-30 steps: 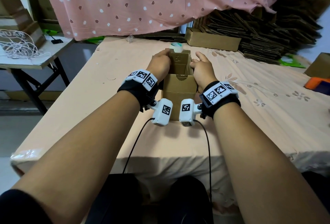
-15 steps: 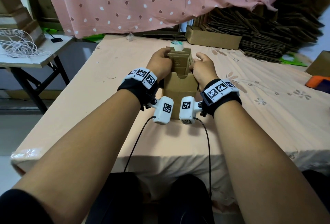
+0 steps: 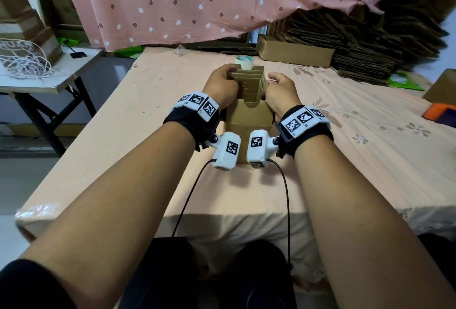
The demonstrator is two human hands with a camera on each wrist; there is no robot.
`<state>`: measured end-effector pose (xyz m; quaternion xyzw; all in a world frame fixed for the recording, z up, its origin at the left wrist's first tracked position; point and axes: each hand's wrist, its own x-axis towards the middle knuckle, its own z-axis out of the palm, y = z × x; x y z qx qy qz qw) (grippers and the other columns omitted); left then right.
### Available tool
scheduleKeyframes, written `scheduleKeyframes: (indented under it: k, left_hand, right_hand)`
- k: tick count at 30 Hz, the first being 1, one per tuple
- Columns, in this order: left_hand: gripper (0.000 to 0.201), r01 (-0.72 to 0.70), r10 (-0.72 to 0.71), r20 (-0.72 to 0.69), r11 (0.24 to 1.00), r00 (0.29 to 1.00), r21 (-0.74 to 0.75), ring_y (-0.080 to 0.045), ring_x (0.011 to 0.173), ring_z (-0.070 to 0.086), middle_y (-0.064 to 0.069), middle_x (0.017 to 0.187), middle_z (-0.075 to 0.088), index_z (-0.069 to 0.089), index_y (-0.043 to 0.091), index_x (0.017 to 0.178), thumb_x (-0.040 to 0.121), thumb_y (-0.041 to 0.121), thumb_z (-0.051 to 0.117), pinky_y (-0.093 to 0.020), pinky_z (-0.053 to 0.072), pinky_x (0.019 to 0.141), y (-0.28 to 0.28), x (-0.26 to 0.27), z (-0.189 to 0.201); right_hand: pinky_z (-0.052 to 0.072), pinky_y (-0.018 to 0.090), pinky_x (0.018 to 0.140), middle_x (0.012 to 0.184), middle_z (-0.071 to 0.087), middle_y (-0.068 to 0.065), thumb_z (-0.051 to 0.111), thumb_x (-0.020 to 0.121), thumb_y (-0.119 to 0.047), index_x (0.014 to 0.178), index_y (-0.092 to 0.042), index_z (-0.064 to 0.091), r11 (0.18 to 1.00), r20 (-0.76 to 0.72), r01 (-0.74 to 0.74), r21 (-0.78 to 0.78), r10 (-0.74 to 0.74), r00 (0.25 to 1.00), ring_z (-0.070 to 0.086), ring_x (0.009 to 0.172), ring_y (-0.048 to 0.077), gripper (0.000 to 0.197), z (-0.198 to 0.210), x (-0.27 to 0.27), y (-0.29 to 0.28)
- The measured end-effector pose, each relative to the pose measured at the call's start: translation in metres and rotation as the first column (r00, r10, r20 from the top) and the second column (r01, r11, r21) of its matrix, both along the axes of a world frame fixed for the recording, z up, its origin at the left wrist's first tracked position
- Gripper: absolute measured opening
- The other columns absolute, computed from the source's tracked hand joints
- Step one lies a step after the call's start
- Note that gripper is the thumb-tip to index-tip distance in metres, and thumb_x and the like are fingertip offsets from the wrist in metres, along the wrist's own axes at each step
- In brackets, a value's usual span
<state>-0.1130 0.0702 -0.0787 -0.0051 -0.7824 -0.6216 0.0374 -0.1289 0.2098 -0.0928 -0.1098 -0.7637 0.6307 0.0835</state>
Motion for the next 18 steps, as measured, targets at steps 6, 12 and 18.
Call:
scheduleKeyframes:
  k: [6, 12, 18]
  left_hand:
    - [0.053, -0.043, 0.038, -0.041, 0.991, 0.998, -0.128, -0.027, 0.114, 0.062, -0.009, 0.130, 0.062, 0.052, 0.015, 0.140, 0.090, -0.004, 0.045, -0.043, 0.053, 0.101, 0.007, 0.002, 0.005]
    - [0.053, -0.208, 0.131, -0.200, 0.877, 0.971, -0.434, -0.029, 0.121, 0.058, -0.010, 0.136, 0.058, 0.049, 0.016, 0.141, 0.089, 0.012, 0.056, -0.039, 0.050, 0.100, 0.001, 0.006, 0.019]
    - [0.035, -0.239, 0.239, -0.053, 0.874, 0.969, -0.424, -0.027, 0.096, 0.058, -0.008, 0.109, 0.060, 0.058, 0.009, 0.118, 0.090, 0.031, 0.058, -0.028, 0.041, 0.071, -0.019, 0.016, 0.016]
  right_hand:
    - [0.050, 0.029, 0.094, 0.113, 0.068, -0.003, 0.052, 0.079, -0.013, 0.117, -0.020, 0.069, 0.977, -0.034, 0.051, 0.207, -0.045, 0.998, 0.063, 0.104, 0.020, 0.042, 0.013, 0.016, -0.010]
    - [0.042, 0.024, 0.081, 0.119, 0.066, 0.008, 0.051, 0.090, -0.011, 0.116, -0.011, 0.067, 0.854, -0.092, 0.051, 0.518, -0.003, 0.996, 0.060, 0.108, 0.027, 0.030, 0.035, 0.038, -0.008]
    - [0.039, 0.029, 0.073, 0.097, 0.059, 0.009, 0.051, 0.092, -0.027, 0.098, -0.009, 0.060, 0.832, 0.029, 0.068, 0.551, -0.100, 0.995, 0.058, 0.091, 0.031, 0.021, 0.044, 0.051, 0.003]
